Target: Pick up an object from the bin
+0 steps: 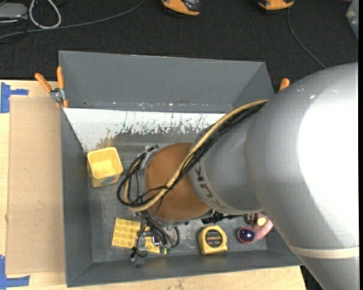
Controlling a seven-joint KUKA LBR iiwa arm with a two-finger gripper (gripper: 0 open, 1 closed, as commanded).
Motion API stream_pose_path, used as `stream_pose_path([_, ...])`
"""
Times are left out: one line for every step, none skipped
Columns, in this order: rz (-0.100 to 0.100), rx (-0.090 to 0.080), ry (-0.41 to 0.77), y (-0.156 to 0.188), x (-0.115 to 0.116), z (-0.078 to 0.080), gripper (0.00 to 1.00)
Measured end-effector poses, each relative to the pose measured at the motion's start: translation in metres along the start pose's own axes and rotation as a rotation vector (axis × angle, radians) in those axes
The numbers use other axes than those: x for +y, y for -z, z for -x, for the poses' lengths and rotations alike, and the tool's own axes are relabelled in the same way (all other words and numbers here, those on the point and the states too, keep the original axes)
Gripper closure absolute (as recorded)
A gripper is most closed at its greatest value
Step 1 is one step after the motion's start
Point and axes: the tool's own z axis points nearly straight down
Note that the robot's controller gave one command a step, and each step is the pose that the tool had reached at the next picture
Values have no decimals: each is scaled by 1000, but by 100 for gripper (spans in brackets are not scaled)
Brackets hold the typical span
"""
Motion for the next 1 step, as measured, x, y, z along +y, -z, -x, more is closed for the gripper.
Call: stream_pose_path([-6, 14, -245, -3, -17, 3, 100])
